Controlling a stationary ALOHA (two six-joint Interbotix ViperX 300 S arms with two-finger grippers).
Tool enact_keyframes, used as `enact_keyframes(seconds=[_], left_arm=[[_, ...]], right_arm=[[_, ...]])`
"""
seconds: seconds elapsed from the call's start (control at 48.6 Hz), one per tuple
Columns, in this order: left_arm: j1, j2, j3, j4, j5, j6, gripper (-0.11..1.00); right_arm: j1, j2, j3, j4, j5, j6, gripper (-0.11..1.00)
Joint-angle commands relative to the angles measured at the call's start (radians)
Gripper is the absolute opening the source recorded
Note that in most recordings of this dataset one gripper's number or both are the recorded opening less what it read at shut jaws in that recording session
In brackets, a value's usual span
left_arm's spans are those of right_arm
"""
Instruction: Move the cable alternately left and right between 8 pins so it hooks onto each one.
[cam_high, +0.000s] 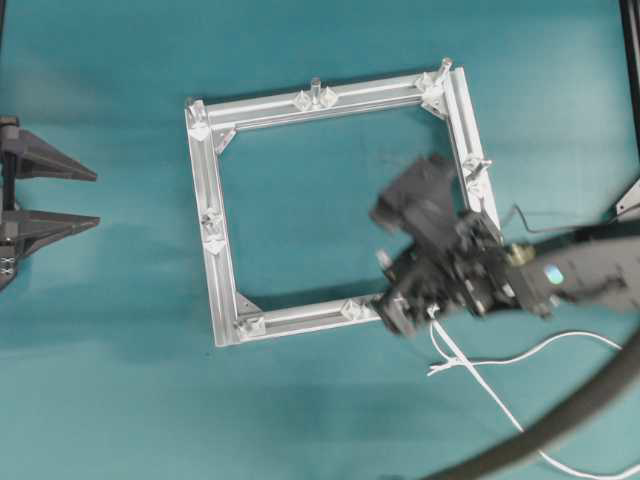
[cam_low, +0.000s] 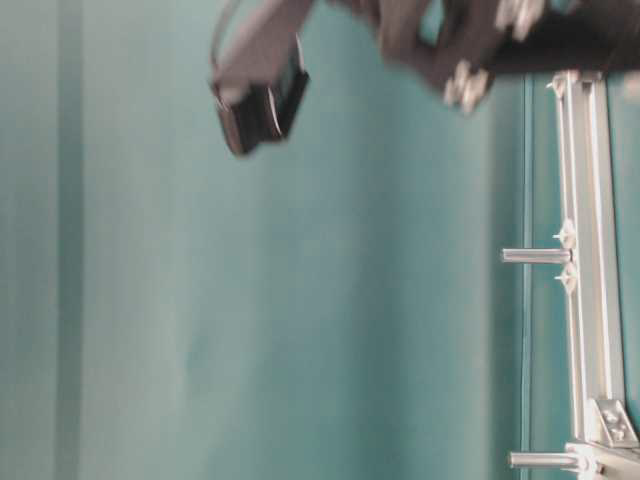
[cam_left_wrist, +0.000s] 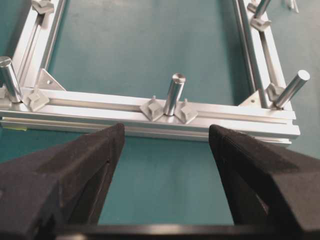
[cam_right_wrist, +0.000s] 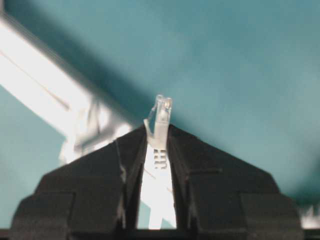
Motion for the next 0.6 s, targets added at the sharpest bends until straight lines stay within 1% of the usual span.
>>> enact_keyframes(seconds=[0.0,0.021,0.082,0.144,0.185,0.288,0.329,0.35,0.411,0.494,0.576], left_arm=[[0.003,0.006,-0.009,0.005,-0.003,0.0,0.76],[0.003,0.006,-0.009,0.005,-0.005,0.0,0.76],[0.002,0.006,-0.009,0.005,0.0,0.002,0.76],[0.0,0.006,-0.011,0.005,0.006,0.003,0.76],[-0.005,0.006,-0.011,0.005,0.006,0.003,0.76],[-0.015,0.006,-0.014,0.005,0.006,0.006,0.76],[-0.02,0.005,-0.014,0.005,0.006,0.006,0.76],[-0.021,0.006,-0.014,0.006,0.006,0.006,0.76],[-0.023,0.005,-0.014,0.005,0.006,0.006,0.76],[-0.025,0.005,-0.014,0.006,0.006,0.005,0.76],[-0.026,0.005,-0.015,0.005,0.006,0.003,0.76]], right_arm=[[-0.069,0.009,-0.023,-0.005,-0.064,-0.041,0.17],[-0.08,0.015,-0.029,-0.002,-0.075,-0.057,0.17],[-0.112,0.034,-0.046,0.006,-0.092,-0.13,0.17],[-0.132,0.055,-0.075,0.032,-0.091,-0.23,0.17],[-0.138,0.072,-0.098,0.061,-0.086,-0.305,0.17],[-0.147,0.114,-0.16,0.146,-0.055,-0.531,0.17],[-0.147,0.129,-0.184,0.173,-0.04,-0.632,0.17],[-0.146,0.14,-0.202,0.195,-0.028,-0.707,0.17],[-0.143,0.158,-0.236,0.236,-0.006,-0.861,0.17],[-0.138,0.179,-0.276,0.281,0.029,-1.055,0.17],[-0.135,0.195,-0.308,0.305,0.06,-1.216,0.17]])
